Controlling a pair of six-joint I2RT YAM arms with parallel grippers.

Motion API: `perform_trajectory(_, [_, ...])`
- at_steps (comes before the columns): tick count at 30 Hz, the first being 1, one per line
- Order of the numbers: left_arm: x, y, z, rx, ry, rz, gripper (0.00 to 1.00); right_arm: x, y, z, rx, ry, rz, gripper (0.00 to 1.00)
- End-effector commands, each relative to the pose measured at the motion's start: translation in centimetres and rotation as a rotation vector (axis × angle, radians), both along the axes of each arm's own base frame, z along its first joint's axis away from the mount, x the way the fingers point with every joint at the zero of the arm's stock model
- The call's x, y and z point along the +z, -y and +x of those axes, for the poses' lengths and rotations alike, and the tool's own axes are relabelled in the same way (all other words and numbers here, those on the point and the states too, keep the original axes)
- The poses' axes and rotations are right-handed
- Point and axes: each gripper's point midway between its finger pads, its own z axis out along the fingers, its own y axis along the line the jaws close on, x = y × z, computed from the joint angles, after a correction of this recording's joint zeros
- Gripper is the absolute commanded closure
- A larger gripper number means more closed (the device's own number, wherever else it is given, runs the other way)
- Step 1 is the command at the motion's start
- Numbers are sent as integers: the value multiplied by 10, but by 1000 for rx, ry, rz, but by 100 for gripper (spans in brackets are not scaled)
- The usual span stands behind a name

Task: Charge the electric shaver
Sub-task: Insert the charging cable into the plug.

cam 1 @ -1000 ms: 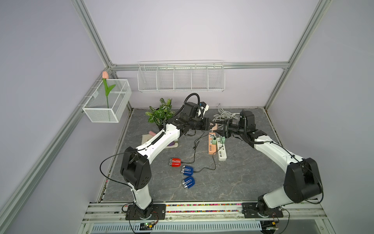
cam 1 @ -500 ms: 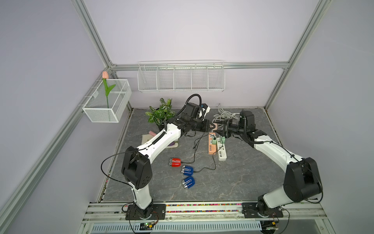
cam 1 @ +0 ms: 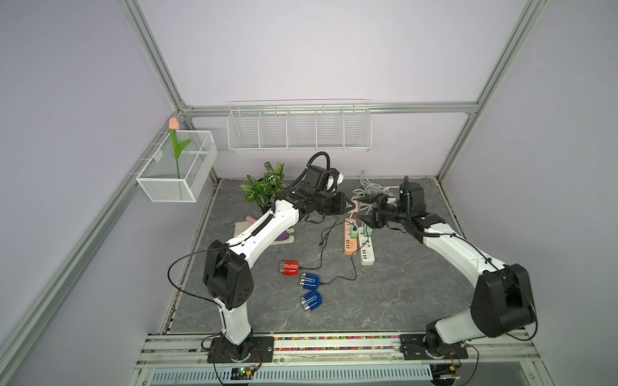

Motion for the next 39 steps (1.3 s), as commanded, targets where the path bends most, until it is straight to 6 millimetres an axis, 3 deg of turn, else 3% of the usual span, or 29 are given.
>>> perform_trajectory(1, [1,-17,6,148,-276,-54,100,33,34,-6,52,443,-422,31])
perform_trajectory(4, [-5,-22,2,165,-440,-45,100,40,41,-18,92,761,-714,35])
perform_trajectory(6, [-8,-24,-2,166,-517,-14,100,47,31,-34,126,1057,-932,37])
perform_trajectory(8, [-8,-26,-7,165,-570,22,100,36,16,-51,183,1312,-1144,34])
perform_trajectory(11, [-10,-25,-13,166,-649,55,100,20,4,-53,303,1417,-1317,34])
perform_trajectory(14, [-13,-25,-19,158,-692,97,100,17,-11,-51,327,1518,-1428,39])
perform_trajectory(20, [-16,-22,-25,158,-737,116,100,14,-27,-35,326,1567,-1514,42])
perform_trajectory(28, [-15,-18,-18,186,-733,99,100,3,-52,-36,377,1584,-1409,47])
perform_trajectory(39, [-15,-4,-23,190,-727,100,100,-8,-67,-33,456,1540,-1381,65])
